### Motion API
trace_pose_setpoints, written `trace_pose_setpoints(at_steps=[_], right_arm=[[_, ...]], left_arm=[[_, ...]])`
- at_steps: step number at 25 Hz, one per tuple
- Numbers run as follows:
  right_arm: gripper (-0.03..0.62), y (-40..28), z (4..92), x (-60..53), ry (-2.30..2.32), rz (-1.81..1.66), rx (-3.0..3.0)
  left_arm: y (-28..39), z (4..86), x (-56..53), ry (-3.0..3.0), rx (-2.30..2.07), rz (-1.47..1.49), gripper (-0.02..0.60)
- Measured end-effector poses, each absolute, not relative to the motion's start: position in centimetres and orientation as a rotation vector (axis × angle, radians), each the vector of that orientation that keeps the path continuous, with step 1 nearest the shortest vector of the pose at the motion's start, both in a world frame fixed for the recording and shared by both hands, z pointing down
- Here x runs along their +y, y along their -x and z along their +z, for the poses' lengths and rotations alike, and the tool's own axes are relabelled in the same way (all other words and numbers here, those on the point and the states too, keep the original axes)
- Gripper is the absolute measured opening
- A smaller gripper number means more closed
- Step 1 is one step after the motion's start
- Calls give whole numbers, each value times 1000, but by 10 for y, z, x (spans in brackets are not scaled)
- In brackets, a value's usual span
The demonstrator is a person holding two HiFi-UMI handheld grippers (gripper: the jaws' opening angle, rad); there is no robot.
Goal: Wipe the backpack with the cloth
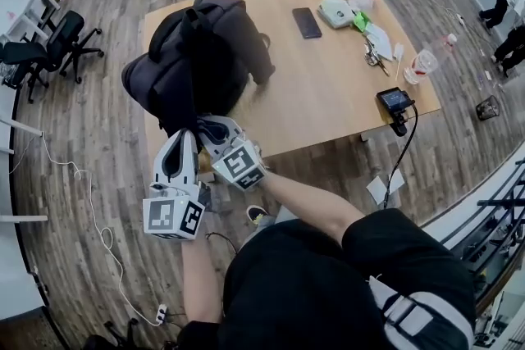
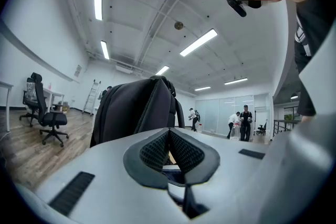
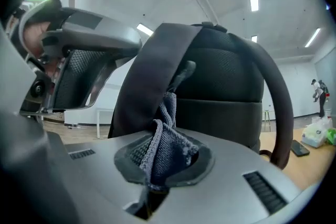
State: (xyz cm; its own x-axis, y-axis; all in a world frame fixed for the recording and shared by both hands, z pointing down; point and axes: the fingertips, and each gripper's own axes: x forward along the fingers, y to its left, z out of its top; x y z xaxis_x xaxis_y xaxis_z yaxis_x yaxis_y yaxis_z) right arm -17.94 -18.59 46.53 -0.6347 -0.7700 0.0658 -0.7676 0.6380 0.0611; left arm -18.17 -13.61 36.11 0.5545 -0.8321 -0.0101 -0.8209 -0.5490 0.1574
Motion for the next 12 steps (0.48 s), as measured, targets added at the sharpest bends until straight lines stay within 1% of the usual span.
trace_pose_setpoints(at_steps=[3,7,10,12], right_arm=[[34,185,469,-184,-1289,-62,-2755],[34,162,466,-195,-1253,-182,-2724],[35,131,462,-210,-1246,-284,-2674],[35,91,464,-232,-1379,-228,-2617]], left_arm=[[185,365,-131,-2624,-1425,-129,17],[182,372,-130,-2616,-1412,-134,17],[172,372,-131,-2623,-1394,-137,17],[165,371,-130,-2632,-1381,-135,17]])
